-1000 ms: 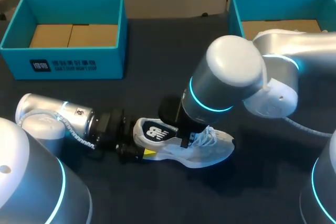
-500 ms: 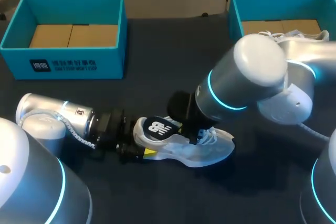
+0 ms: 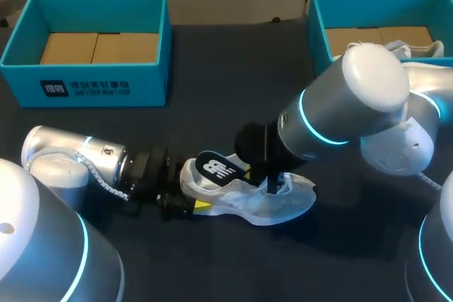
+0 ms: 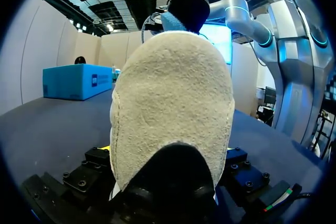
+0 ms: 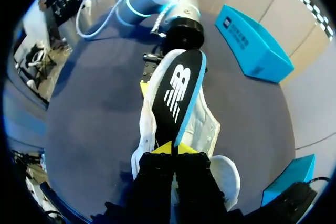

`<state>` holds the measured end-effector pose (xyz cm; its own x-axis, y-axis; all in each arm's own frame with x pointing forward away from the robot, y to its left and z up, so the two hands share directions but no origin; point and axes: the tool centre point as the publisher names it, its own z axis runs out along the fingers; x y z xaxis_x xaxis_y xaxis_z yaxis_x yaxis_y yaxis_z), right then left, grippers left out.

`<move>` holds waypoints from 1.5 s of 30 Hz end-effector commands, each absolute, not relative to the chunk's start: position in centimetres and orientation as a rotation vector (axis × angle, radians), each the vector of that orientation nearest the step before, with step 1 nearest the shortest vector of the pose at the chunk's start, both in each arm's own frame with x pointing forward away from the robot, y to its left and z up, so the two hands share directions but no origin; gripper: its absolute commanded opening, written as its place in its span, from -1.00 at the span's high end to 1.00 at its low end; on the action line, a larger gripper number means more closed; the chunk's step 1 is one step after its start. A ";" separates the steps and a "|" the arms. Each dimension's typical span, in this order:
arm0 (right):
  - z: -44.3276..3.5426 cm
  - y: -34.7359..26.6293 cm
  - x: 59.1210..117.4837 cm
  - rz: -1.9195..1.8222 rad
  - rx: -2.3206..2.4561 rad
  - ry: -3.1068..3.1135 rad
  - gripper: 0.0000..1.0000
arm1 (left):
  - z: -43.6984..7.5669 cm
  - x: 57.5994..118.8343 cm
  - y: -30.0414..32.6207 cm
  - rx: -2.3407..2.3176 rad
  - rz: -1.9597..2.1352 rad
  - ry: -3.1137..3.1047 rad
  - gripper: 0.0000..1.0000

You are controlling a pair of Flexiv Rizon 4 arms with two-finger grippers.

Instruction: Take the shoe out of the shoebox, open the shoe tongue, remove and reinsert the insole, then place the shoe into the shoebox

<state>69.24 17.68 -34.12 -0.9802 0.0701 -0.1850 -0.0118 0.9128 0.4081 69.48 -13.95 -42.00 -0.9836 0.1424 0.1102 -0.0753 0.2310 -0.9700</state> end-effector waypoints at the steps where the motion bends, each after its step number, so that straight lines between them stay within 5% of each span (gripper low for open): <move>1: -33.6 17.6 69.7 0.597 -0.008 2.910 1.00 | -42.2 69.6 -14.1 -0.065 1.840 -2.323 1.00; 18: -32.7 19.0 69.9 0.535 -0.200 2.956 1.00 | -42.2 69.6 -14.1 -0.065 1.840 -2.323 1.00; 23: -32.4 19.3 69.7 0.522 -0.216 2.964 0.58 | -42.2 69.6 -14.1 -0.065 1.840 -2.323 1.00; 33: -31.6 19.2 69.3 0.510 -0.164 2.957 0.13 | -42.2 69.6 -14.1 -0.065 1.840 -2.323 1.00; 45: -29.2 19.6 70.0 0.513 -0.114 2.992 0.20 | -42.2 69.6 -14.1 -0.065 1.840 -2.323 1.00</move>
<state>69.53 19.57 -29.97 -0.9900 -0.0472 -0.1333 -0.0897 0.9382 0.3343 69.48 -13.94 -42.01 -0.9836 0.1427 0.1101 -0.0751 0.2309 -0.9701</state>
